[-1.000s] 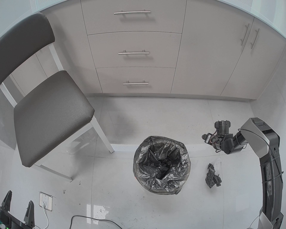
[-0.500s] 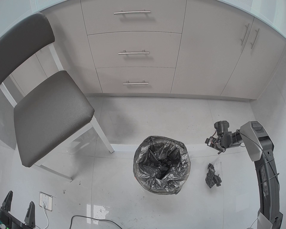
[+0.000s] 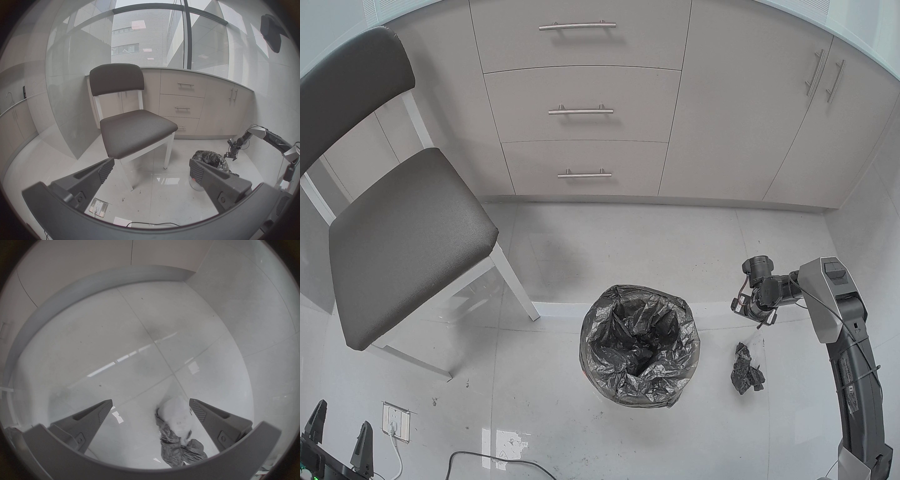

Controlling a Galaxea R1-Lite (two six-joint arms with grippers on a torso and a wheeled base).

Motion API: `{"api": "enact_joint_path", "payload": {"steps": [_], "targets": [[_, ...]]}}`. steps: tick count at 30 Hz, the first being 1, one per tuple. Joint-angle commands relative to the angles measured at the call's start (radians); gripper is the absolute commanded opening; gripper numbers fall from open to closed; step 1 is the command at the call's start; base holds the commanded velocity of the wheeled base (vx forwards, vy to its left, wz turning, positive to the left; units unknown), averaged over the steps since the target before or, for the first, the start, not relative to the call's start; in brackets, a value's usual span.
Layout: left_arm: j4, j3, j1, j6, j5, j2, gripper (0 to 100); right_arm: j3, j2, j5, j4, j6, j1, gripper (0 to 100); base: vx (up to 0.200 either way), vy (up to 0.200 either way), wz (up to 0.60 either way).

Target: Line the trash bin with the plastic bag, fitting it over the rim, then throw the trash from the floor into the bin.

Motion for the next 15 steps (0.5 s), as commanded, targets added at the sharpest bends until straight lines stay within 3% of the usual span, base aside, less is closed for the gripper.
{"api": "enact_joint_path", "payload": {"steps": [1, 8, 15], "targets": [[0.0, 0.015, 0.0, 0.0, 0.001, -0.015, 100, -0.023, 0.06, -0.018, 0.112, 0.007, -0.003, 100, 0.0, 0.0, 0.0], [0.0, 0.015, 0.0, -0.002, 0.002, -0.015, 100, -0.023, 0.129, -0.023, 0.279, 0.03, -0.005, 100, 0.0, 0.0, 0.0], [0.0, 0.013, 0.0, -0.002, 0.002, -0.015, 100, -0.023, 0.175, -0.06, 0.293, 0.021, -0.01, 100, 0.0, 0.0, 0.0]]}}
